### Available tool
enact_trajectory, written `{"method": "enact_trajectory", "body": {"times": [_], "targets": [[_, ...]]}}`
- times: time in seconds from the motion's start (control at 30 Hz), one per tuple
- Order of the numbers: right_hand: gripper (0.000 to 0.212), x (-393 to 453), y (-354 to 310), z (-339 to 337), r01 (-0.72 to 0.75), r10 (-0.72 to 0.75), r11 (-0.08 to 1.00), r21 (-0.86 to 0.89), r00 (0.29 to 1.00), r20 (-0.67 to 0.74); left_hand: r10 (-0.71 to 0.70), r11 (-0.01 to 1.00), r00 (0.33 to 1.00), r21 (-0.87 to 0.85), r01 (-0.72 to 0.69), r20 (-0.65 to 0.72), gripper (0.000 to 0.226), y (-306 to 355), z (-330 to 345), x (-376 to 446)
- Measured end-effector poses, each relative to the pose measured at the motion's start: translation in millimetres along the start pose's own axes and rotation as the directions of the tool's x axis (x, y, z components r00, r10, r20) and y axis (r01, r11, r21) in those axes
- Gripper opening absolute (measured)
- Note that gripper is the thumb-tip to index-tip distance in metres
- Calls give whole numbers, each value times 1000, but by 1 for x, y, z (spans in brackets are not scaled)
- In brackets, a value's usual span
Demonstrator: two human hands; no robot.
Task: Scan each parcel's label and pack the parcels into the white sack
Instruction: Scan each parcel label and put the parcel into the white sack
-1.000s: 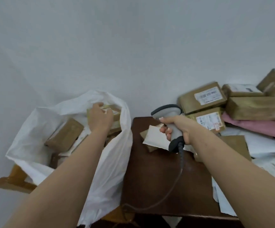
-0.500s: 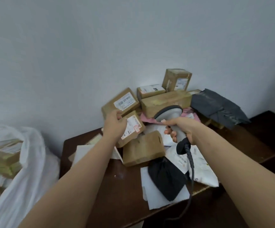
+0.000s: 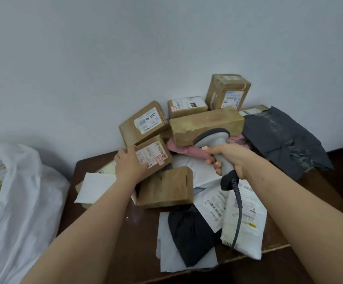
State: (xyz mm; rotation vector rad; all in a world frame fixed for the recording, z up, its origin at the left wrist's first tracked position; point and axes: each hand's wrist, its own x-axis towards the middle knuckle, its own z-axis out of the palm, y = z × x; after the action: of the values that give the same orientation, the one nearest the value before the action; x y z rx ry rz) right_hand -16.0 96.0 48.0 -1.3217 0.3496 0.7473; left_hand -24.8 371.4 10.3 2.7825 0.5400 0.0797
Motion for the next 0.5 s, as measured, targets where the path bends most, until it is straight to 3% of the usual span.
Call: {"method": "enact_trajectory", "body": {"times": [0.1, 0.23, 0.37, 0.5], "targets": [[13, 17, -4, 15, -22, 23, 1000, -6, 999, 40, -19, 994, 998, 109, 12, 60, 97, -26, 2, 11], [26, 40, -4, 31, -64, 65, 998, -24, 997, 40, -2, 993, 986, 119, -18, 167, 125, -46, 12, 24], [26, 54, -5, 45, -88, 89, 994, -65, 996, 25, 41, 999, 995, 2, -41, 93, 105, -56, 11, 49], [22, 64, -2, 59, -80, 82, 993, -89, 996, 22, 93, 996, 980, -36, -88, 177, 64, -64, 3, 68]]}}
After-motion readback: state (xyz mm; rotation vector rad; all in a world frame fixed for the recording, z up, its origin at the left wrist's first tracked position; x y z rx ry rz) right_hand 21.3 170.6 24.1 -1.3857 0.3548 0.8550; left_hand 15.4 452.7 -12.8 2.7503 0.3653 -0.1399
